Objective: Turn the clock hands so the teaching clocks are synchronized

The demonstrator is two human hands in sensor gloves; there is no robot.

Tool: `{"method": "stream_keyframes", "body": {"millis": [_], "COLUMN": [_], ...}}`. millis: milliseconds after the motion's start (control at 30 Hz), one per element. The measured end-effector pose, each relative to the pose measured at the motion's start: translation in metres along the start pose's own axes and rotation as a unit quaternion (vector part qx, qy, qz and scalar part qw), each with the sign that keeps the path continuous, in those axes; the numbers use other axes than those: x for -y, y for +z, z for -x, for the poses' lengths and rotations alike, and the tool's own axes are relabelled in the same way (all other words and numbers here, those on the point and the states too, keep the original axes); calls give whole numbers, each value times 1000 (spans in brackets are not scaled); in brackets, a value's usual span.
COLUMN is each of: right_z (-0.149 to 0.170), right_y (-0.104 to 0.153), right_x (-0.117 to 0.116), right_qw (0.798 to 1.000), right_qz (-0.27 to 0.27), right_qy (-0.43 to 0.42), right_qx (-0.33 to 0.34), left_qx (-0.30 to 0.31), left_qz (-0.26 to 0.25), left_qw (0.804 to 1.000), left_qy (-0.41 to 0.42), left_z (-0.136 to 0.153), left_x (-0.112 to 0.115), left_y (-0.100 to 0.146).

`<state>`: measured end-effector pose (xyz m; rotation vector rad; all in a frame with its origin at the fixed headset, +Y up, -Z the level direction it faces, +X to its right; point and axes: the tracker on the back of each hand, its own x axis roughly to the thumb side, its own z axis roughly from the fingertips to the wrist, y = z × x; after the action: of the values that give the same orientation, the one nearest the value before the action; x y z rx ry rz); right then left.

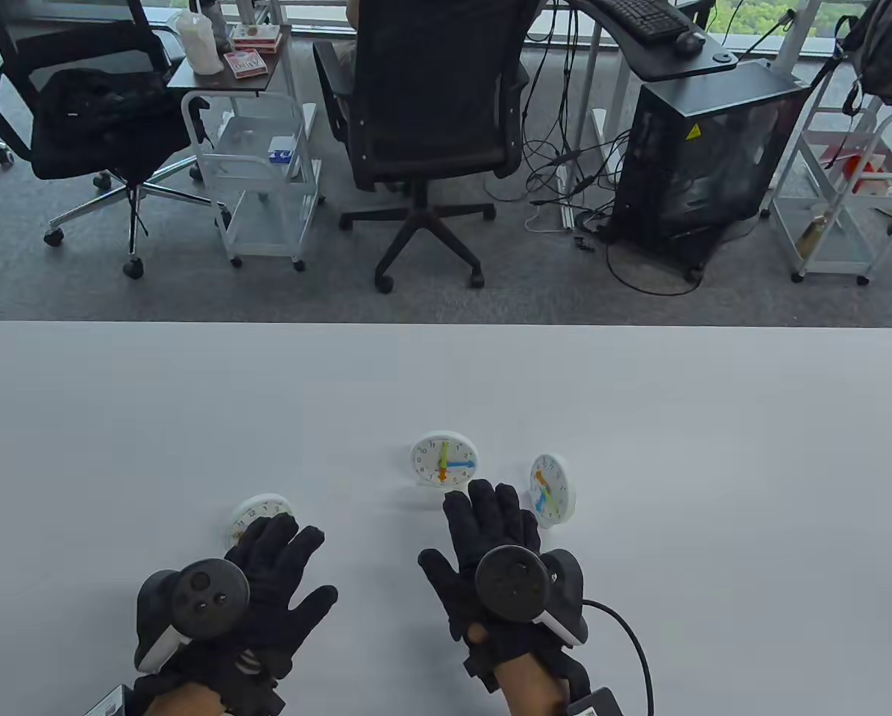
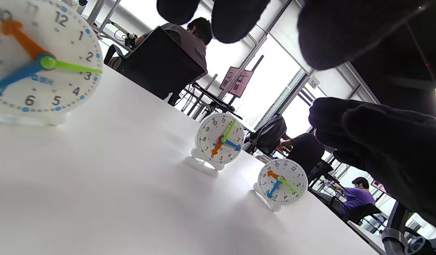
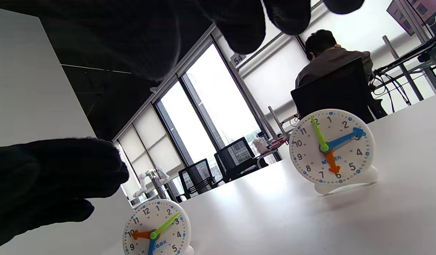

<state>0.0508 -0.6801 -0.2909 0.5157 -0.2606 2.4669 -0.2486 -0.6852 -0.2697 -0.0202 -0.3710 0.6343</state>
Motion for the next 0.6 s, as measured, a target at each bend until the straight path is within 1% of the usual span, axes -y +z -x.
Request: {"method": "stream_keyframes", "body": {"millis": [133, 433, 600], "right_z": [-3, -4, -6], "right_y": [1, 1, 1], "right_x": [2, 1, -1], "right_qw": [1000, 1000, 1000], "right_qz": [5, 7, -2], "right_qy": [2, 1, 2], "right_qx": [7, 11, 13], "left_qx": [-3, -3, -7], "left_qz": [5, -3, -9], "left_qw": [1000, 1000, 1000], "left_qy": [0, 5, 7], "left_z": [1, 2, 3], "left_x": [2, -1, -3], "left_y": [-1, -1, 0]}}
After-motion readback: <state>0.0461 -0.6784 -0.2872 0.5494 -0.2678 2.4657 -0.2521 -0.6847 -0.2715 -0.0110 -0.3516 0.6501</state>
